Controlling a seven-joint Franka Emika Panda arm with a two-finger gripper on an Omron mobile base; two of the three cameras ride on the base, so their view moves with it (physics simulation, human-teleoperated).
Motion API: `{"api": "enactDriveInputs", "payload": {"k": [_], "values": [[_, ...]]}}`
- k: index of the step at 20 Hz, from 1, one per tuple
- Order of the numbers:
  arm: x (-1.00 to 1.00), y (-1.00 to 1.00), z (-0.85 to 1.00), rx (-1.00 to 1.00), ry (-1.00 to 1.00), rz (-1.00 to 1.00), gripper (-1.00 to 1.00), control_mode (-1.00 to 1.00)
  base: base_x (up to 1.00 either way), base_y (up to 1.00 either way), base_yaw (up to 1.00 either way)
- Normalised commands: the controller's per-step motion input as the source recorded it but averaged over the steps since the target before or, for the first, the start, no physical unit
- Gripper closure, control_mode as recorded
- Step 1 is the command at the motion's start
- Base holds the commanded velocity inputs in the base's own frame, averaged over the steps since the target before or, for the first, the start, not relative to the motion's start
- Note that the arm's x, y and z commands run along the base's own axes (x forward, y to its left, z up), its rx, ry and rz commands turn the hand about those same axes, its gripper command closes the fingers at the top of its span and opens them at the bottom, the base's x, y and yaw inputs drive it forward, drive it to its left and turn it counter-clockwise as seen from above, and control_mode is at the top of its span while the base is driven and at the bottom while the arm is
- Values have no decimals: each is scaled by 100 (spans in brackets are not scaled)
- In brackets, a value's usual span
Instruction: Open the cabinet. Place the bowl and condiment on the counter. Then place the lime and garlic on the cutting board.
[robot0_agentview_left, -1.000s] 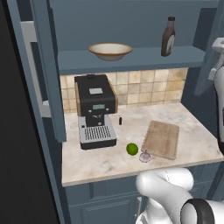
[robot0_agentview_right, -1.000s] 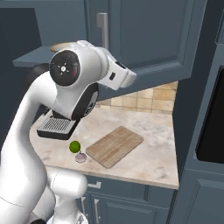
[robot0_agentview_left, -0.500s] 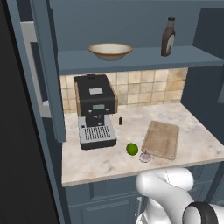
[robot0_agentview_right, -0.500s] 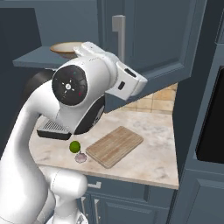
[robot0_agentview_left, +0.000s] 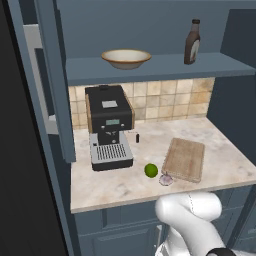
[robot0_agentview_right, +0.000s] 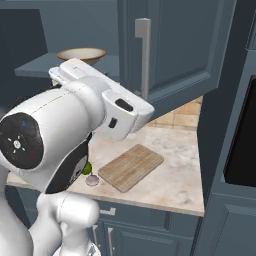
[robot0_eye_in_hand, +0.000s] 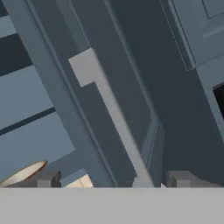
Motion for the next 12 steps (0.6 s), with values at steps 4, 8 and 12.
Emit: {"api": "enactDriveInputs", "payload": {"k": [4, 8, 12], "values": [[-100, 79, 6, -15, -5, -13, -100, -100, 0, 0, 0], [-38, 62, 1, -19, 0, -12, -100, -100, 0, 0, 0], [24, 70, 0, -26, 0, -15, -100, -100, 0, 0, 0]]}}
